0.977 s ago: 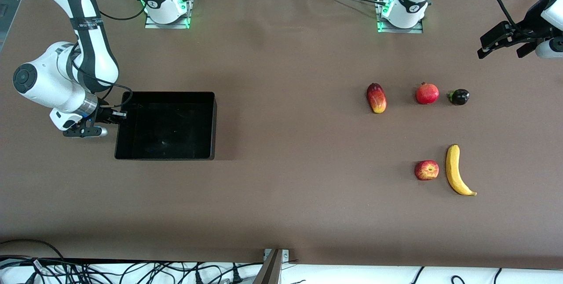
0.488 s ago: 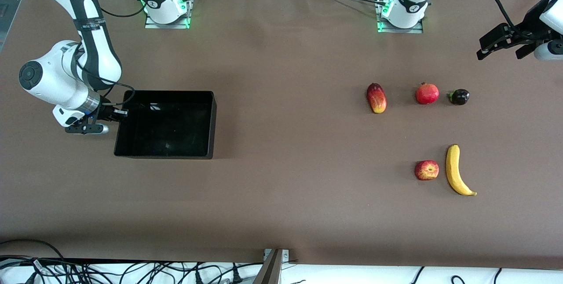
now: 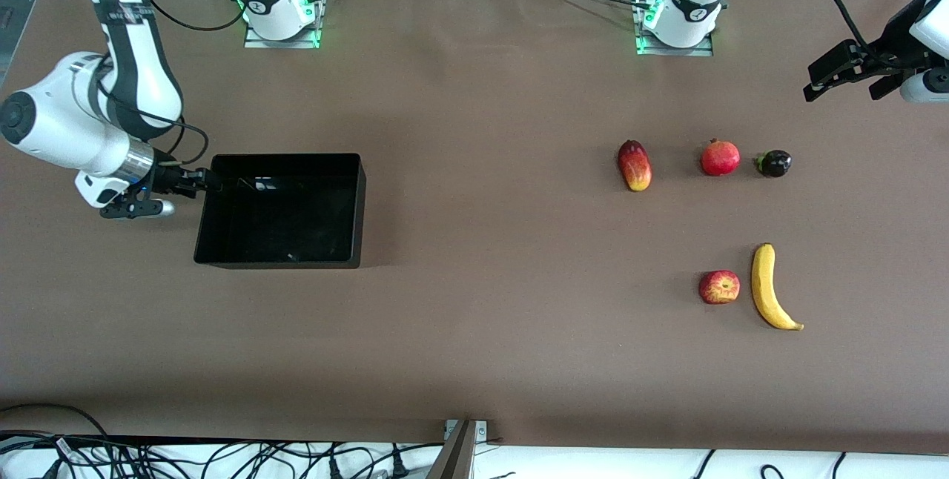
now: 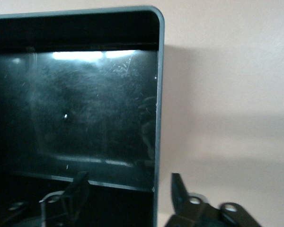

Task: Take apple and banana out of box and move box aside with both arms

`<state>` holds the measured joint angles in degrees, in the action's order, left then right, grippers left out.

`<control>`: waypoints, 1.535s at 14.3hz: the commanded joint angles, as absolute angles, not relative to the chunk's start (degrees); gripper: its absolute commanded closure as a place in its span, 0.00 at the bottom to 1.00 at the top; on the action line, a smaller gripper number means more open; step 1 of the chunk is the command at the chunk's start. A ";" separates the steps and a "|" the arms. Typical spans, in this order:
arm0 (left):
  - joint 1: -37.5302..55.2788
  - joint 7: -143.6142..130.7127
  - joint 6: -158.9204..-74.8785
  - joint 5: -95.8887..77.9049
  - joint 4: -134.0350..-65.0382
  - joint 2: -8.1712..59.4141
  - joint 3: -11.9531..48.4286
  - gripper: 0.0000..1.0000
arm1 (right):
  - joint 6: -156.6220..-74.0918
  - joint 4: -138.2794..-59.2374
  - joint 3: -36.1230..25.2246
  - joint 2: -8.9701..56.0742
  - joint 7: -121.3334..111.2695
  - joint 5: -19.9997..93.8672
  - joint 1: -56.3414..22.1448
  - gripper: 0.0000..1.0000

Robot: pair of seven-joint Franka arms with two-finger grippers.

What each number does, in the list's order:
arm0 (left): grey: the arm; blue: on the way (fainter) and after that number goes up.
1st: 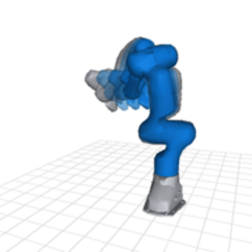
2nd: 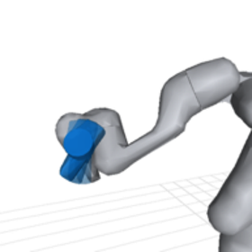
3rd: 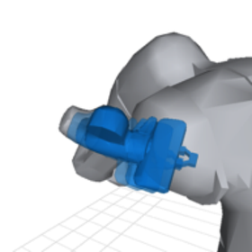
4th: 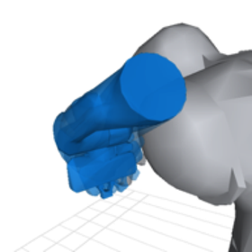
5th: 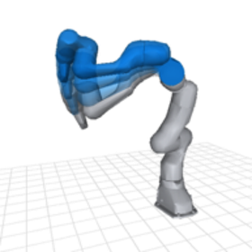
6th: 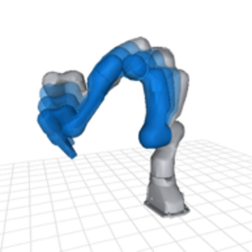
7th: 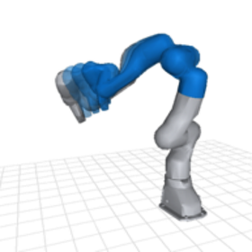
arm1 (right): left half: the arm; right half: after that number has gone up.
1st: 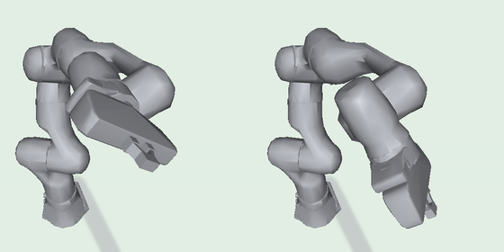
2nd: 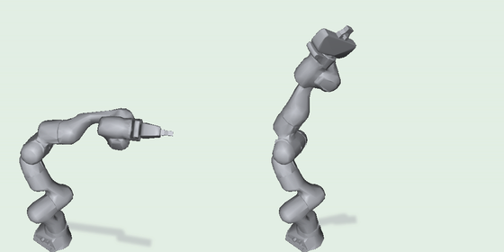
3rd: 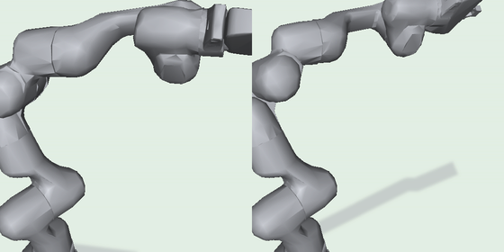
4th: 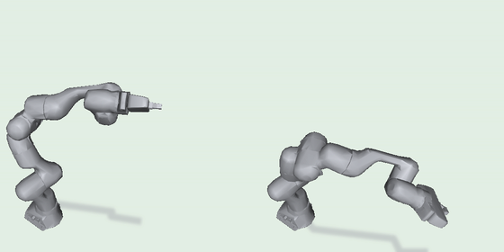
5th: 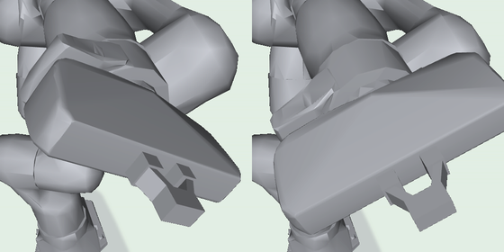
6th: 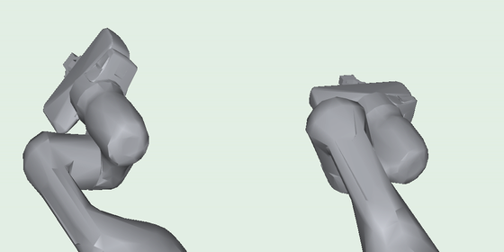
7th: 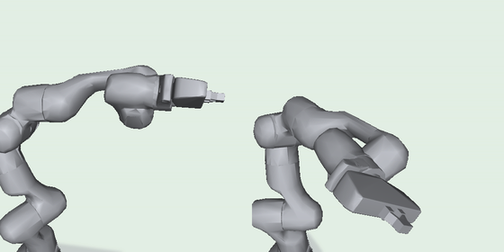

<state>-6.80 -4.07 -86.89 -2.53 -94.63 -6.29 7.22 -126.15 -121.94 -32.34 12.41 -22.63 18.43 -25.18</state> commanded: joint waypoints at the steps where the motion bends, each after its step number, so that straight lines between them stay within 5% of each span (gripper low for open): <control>1: -6.15 -4.83 -85.43 -2.99 -93.51 -5.80 7.03 0.00 | -115.71 -113.50 -34.01 10.90 -23.12 11.88 -25.84 0.00; 13: -6.15 -5.36 -84.81 -2.99 -93.51 -5.80 7.03 0.00 | -79.72 -81.31 -36.22 12.21 -23.38 4.14 -24.87 0.00; 15: -6.15 -5.27 -84.81 -2.99 -93.51 -5.80 6.94 0.00 | -79.89 -81.56 -31.15 11.52 -23.20 3.35 -21.12 0.00; 18: -6.15 -5.27 -84.81 -2.90 -93.52 -5.80 6.77 0.00 | -80.86 -81.74 -12.37 9.85 -21.37 -1.05 -4.46 0.00; 22: -6.15 -5.36 -84.81 -2.90 -93.52 -5.80 6.86 0.00 | -89.71 -95.33 -1.16 -0.50 -13.55 -2.54 4.56 0.00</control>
<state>-6.70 -4.63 -85.88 -2.53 -94.61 -6.27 7.25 -84.68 -85.70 -6.32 7.77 -17.51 -0.77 1.28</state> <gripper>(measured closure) 0.000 0.000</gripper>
